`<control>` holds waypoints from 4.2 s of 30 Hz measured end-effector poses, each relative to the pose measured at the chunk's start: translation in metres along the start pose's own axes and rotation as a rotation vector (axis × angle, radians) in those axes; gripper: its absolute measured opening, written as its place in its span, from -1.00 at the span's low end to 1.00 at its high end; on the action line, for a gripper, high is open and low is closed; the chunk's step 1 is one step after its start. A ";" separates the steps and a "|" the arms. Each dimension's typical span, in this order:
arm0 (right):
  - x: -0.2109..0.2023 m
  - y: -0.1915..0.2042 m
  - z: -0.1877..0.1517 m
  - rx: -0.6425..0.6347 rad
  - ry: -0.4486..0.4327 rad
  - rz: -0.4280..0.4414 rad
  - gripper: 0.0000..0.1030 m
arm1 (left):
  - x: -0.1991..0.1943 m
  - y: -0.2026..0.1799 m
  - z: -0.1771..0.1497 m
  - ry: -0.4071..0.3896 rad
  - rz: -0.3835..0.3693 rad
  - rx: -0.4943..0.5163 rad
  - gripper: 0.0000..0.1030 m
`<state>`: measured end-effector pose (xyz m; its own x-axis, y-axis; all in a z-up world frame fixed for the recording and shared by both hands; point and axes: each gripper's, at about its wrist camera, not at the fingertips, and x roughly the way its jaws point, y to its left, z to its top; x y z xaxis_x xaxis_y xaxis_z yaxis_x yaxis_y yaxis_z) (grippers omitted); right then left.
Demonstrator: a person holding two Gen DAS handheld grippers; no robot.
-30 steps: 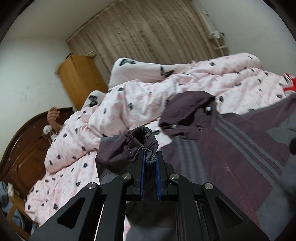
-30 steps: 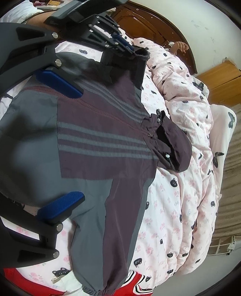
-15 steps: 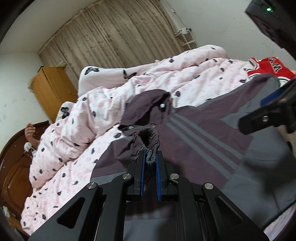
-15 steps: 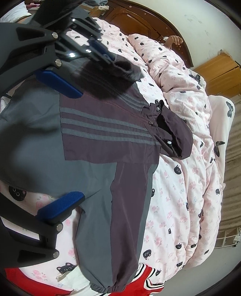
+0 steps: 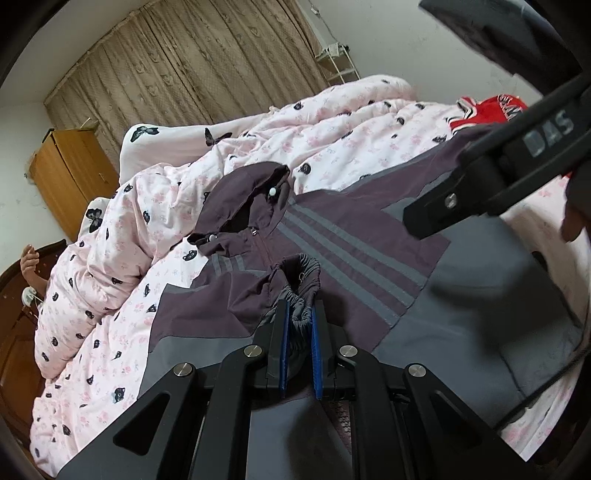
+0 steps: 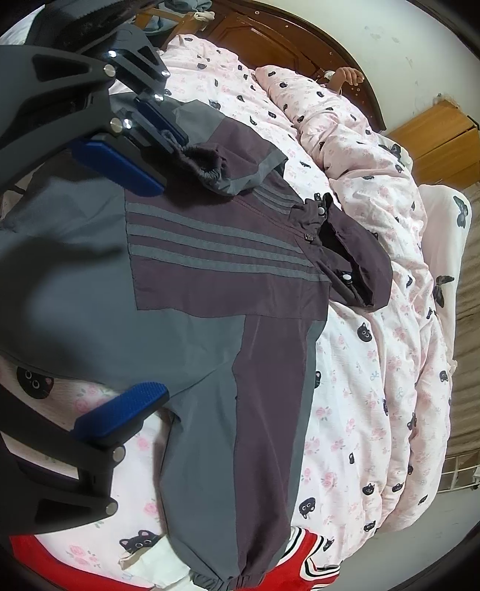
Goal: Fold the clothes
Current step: 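Lower the cuff onto the jacket body and open the left gripper, then grasp the other grey sleeve cuff with the right gripper, then lift the cuff with the right gripper and carry it across the jacket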
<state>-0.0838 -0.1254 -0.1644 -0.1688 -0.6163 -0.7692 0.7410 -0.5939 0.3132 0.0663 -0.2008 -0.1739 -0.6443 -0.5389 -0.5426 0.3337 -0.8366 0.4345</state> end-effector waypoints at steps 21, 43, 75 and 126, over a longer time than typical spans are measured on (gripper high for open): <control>0.000 0.004 -0.001 -0.009 -0.008 0.093 0.98 | -0.011 -0.036 -0.018 -0.003 -0.080 0.149 -0.33; 0.014 0.059 -0.012 -0.155 0.077 0.364 -0.32 | 0.046 0.165 -0.023 0.171 0.064 -0.339 -0.14; 0.049 0.048 -0.023 -0.110 0.225 0.338 -0.86 | 0.088 0.129 -0.039 0.304 -0.008 -0.326 -0.14; -0.072 -0.243 0.020 0.494 -0.173 -0.095 -0.55 | 0.046 0.065 -0.020 0.236 -0.135 -0.372 -0.14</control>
<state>-0.2649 0.0529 -0.1739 -0.3557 -0.5995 -0.7170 0.3302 -0.7983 0.5037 0.0720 -0.2825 -0.1847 -0.5395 -0.3941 -0.7440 0.5092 -0.8565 0.0845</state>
